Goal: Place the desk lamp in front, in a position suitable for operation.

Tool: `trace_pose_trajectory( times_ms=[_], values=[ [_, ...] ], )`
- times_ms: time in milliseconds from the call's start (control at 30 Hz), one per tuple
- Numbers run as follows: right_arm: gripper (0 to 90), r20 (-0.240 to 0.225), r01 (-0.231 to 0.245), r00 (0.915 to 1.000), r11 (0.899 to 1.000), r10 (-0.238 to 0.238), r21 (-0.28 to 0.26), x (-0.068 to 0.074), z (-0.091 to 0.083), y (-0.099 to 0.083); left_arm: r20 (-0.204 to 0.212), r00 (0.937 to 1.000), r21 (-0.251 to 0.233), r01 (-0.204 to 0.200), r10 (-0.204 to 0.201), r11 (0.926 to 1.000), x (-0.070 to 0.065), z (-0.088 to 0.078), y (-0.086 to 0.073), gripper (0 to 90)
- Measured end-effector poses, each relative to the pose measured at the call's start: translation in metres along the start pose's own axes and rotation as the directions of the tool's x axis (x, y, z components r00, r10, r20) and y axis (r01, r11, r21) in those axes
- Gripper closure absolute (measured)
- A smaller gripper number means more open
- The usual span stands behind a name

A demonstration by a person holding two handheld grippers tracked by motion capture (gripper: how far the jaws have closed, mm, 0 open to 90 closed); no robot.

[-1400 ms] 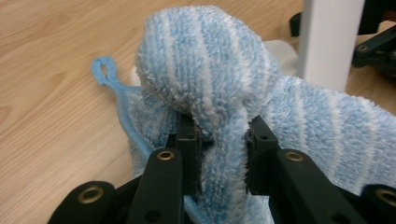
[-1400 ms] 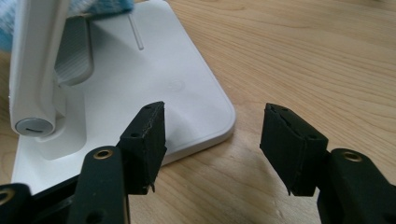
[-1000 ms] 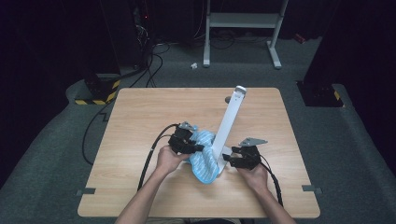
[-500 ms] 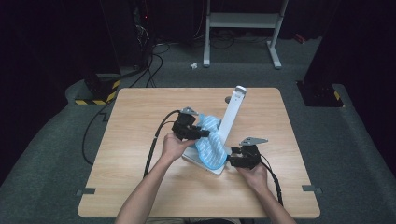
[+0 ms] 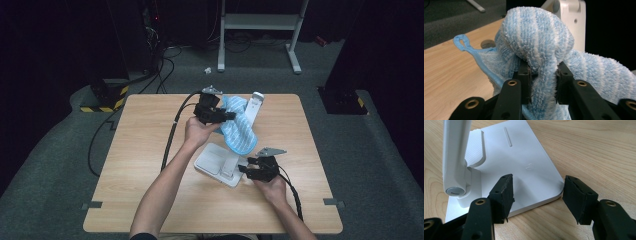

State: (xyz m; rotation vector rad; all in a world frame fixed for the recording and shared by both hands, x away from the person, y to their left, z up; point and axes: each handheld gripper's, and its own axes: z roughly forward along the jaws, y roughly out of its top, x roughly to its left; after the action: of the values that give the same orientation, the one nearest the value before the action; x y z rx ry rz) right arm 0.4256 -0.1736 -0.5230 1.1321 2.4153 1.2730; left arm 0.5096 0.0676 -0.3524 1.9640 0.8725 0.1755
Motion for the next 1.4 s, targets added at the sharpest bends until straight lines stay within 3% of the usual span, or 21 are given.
trace_pose_trajectory(
  times_ms=[200, 433, 567, 667, 867, 1000, 1033, 1067, 1100, 1133, 1200, 1233, 1300, 1400],
  values=[
    [40.8, 0.001, 0.001, 1.0, 1.0, -0.001, 0.0, 0.0, 0.0, 0.0, 0.02, 0.9998, 0.025, 0.009, -0.01, 0.9996, 0.0, 0.004, -0.008, 71.4],
    [40.8, 0.003, 0.005, 1.0, 1.0, -0.005, -0.002, 0.001, 0.0, 0.0, 0.044, 0.999, 0.071, 0.009, -0.012, 0.9974, -0.003, 0.004, -0.043, 71.4],
    [40.8, 0.005, 0.007, 1.0, 1.0, -0.007, -0.003, 0.001, 0.0, 0.0, 0.033, 0.9993, 0.114, -0.024, 0.02, 0.9932, -0.006, 0.002, -0.066, 71.4],
    [40.8, 0.005, 0.005, 1.0, 1.0, -0.005, -0.003, 0.001, 0.0, 0.0, 0.02, 0.9988, 0.141, -0.046, 0.044, 0.9889, -0.01, 0.001, -0.084, 71.4],
    [40.8, 0.008, 0.008, 0.9999, 1.0, -0.008, -0.004, 0.002, 0.0, 0.0, -0.004, 0.9966, 0.225, -0.079, 0.082, 0.9712, -0.014, 0.004, -0.122, 71.3],
    [40.8, 0.01, 0.011, 0.9999, 1.0, -0.011, -0.005, 0.002, -0.001, 0.0, -0.034, 0.9935, 0.246, -0.097, 0.108, 0.9645, -0.012, 0.006, -0.129, 70.7],
    [40.8, 0.011, 0.013, 0.9999, 1.0, -0.013, -0.005, 0.002, -0.001, 0.0, -0.057, 0.9897, 0.26, -0.113, 0.131, 0.9591, -0.012, 0.009, -0.13, 70.5],
    [40.8, 0.012, 0.014, 0.9998, 1.0, -0.014, -0.005, 0.002, -0.001, 0.0, -0.082, 0.9835, 0.286, -0.132, 0.161, 0.9492, -0.013, 0.011, -0.131, 70.4],
    [40.9, 0.012, 0.014, 0.9998, 1.0, -0.014, -0.005, 0.002, -0.001, 0.0, -0.132, 0.9615, 0.344, -0.183, 0.241, 0.9208, -0.014, 0.018, -0.133, 70.4],
    [40.9, 0.014, 0.017, 0.9998, 1.0, -0.017, -0.006, 0.002, -0.001, 0.0, -0.147, 0.9509, 0.368, -0.203, 0.272, 0.9073, -0.014, 0.022, -0.136, 70.4],
    [40.9, 0.015, 0.017, 0.9997, 1.0, -0.017, -0.007, 0.002, -0.001, 0.0, -0.133, 0.961, 0.353, -0.183, 0.243, 0.9176, -0.008, 0.024, -0.136, 70.3],
    [40.9, 0.015, 0.018, 0.9997, 1.0, -0.017, -0.007, 0.002, -0.001, 0.0, -0.143, 0.9608, 0.351, -0.175, 0.238, 0.9198, -0.005, 0.024, -0.136, 70.3],
    [40.9, 0.015, 0.019, 0.9997, 1.0, -0.019, -0.007, 0.003, -0.001, 0.0, -0.167, 0.9556, 0.354, -0.172, 0.243, 0.9191, -0.001, 0.024, -0.136, 70.3],
    [40.9, 0.016, 0.019, 0.9997, 1.0, -0.019, -0.007, 0.003, -0.001, 0.0, -0.216, 0.9426, 0.369, -0.162, 0.254, 0.9153, 0.004, 0.021, -0.136, 70.3]
  ],
)
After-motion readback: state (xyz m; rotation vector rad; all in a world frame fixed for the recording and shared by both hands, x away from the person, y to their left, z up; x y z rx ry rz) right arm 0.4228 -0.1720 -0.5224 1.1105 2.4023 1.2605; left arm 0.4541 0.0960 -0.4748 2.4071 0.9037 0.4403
